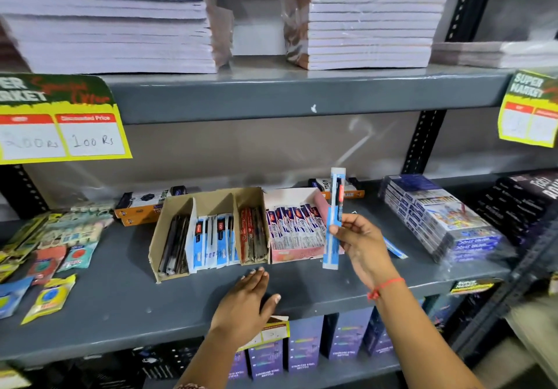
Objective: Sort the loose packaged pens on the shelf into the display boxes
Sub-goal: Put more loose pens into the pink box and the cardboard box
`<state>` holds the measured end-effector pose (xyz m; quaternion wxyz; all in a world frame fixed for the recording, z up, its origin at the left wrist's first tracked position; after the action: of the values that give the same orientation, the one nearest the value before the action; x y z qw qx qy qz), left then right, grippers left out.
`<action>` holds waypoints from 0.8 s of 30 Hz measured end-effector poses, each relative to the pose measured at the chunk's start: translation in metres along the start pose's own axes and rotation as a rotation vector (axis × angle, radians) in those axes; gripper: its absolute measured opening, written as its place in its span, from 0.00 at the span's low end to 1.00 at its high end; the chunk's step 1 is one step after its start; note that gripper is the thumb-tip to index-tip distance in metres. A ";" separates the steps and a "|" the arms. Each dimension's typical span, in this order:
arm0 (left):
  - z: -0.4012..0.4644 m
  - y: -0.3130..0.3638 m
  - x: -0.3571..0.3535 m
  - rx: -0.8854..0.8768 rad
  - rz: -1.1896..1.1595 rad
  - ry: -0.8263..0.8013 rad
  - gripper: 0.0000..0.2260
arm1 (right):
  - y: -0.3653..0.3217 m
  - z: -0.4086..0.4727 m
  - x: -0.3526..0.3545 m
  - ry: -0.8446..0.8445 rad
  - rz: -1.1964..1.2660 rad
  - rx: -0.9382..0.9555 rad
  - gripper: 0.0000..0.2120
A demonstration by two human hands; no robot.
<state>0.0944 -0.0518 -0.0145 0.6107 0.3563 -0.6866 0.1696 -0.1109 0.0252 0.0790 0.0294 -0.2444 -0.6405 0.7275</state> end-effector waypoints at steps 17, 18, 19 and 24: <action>-0.034 -0.070 0.002 0.159 -0.063 0.092 0.60 | 0.014 0.016 -0.088 -0.159 -0.068 -0.175 0.11; -0.037 -0.078 0.002 0.180 -0.069 0.105 0.60 | 0.017 0.019 -0.094 -0.134 -0.073 -0.181 0.11; -0.041 -0.089 0.003 0.203 -0.073 0.126 0.60 | 0.021 0.024 -0.104 -0.114 -0.081 -0.184 0.12; -0.057 -0.119 0.008 0.215 -0.096 0.156 0.58 | 0.047 0.050 -0.150 -0.063 -0.521 -0.162 0.14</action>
<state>0.2183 -0.0978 -0.0195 0.6279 0.4378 -0.5970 0.2401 0.0141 -0.0829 0.0858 0.1758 -0.0503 -0.7385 0.6490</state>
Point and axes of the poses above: each hand's wrist, its own z-axis towards the middle knuckle, its own x-axis out of the back of the hand, y = z × x, the point moved 2 cm from there along z, towards the middle knuckle, and after that the axes turned 11 degrees about -y, right-handed, at the moved point
